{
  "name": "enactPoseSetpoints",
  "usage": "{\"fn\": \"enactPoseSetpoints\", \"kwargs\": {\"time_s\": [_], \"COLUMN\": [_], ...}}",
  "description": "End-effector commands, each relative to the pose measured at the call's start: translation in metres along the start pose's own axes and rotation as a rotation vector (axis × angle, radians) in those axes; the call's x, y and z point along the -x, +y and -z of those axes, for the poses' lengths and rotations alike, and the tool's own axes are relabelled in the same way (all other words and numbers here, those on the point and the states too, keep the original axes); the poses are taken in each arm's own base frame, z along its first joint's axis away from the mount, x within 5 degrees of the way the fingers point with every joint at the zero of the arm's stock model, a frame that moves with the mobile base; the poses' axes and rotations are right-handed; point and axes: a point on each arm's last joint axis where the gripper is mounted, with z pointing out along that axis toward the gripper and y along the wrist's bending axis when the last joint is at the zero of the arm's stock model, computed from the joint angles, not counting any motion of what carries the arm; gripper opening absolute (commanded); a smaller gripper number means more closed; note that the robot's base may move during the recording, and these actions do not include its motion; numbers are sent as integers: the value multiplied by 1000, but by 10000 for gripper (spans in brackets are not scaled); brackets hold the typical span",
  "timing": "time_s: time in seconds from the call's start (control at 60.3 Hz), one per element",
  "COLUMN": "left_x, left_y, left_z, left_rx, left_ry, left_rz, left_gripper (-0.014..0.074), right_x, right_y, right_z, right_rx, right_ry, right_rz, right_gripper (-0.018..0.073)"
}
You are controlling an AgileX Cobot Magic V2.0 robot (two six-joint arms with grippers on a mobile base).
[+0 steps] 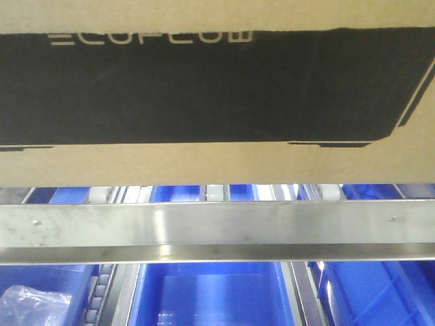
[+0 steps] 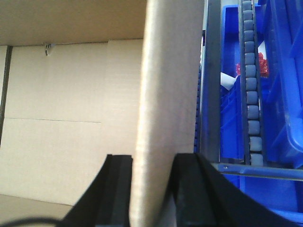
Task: Grab box from left shelf to table start
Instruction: 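Lift the clamped box up off the shelf with both grippers, then hold the box with both grippers while the base turns away from shelf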
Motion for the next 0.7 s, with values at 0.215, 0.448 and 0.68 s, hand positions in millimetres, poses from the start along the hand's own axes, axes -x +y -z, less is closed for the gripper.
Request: {"fn": "enactPoseSetpoints", "kwargs": {"time_s": [0.215,0.448,0.68], "left_x": [21,21,21], "left_y": [0,0,0], "left_z": [15,15,15], "left_rx": [-15,-15,-15], "left_ry": [-213,-213,-213], "left_rz": [17,17,17], "left_gripper": [-85,-85,-85], "right_x": [17,17,17], "right_y": [-5,-5,-5], "right_z": [7,7,7], "right_rx": [-83,-83,-83], "right_ry": [-152,-152,-152], "right_rz": [63,63,63], "right_gripper": [26,26,26]}}
